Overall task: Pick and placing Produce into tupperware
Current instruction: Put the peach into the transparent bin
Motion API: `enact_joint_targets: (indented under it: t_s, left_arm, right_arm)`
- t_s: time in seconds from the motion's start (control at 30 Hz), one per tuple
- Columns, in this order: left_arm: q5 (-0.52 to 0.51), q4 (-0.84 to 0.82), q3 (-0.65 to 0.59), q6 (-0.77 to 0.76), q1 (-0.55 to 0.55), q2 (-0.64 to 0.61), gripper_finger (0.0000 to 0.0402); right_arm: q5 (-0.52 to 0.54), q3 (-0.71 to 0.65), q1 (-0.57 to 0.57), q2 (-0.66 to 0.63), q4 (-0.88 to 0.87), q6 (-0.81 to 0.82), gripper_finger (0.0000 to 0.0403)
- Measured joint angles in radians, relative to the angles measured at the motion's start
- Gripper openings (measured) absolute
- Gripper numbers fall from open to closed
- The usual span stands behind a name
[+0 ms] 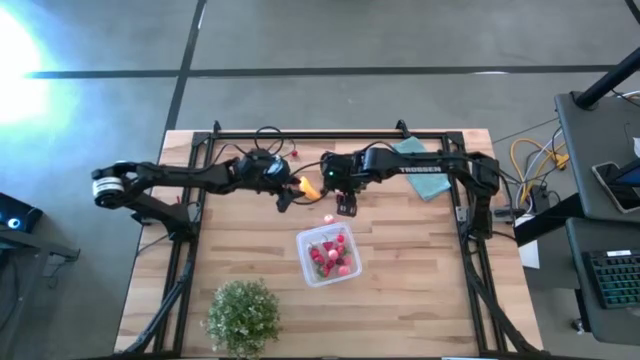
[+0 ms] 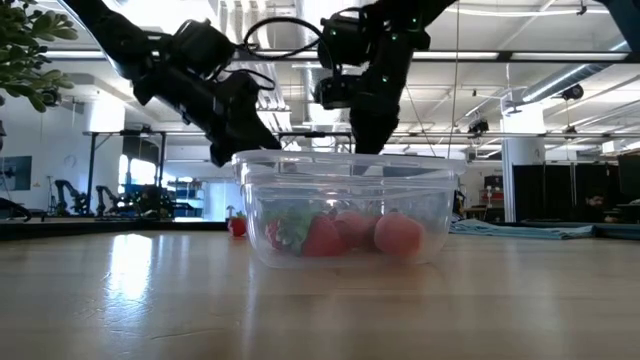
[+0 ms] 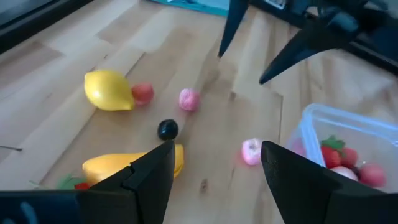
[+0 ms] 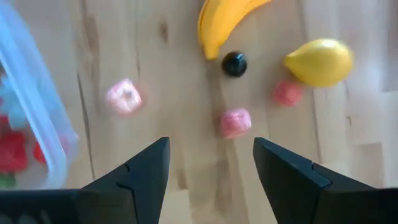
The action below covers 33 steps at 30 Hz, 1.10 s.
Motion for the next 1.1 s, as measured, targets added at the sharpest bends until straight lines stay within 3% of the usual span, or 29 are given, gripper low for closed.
enact_joint_targets:
  t_s: [0.13, 0.5, 1.1]
  left_arm:
    - [0.034, 0.003, -0.002, 0.0, 0.0, -0.016, 0.0224]
    - [0.038, -0.001, -0.005, 0.008, 0.0, -0.027, 0.0224]
    - [0.037, 0.001, -0.004, 0.002, 0.0, -0.051, 0.0224]
  right_arm:
    - [-0.058, -0.031, -0.009, 0.0, 0.001, -0.049, 0.0224]
    - [-0.051, -0.135, -0.009, 0.001, 0.15, -0.179, 0.0224]
    - [-0.021, -0.138, -0.015, 0.066, 0.215, -0.165, 0.0224]
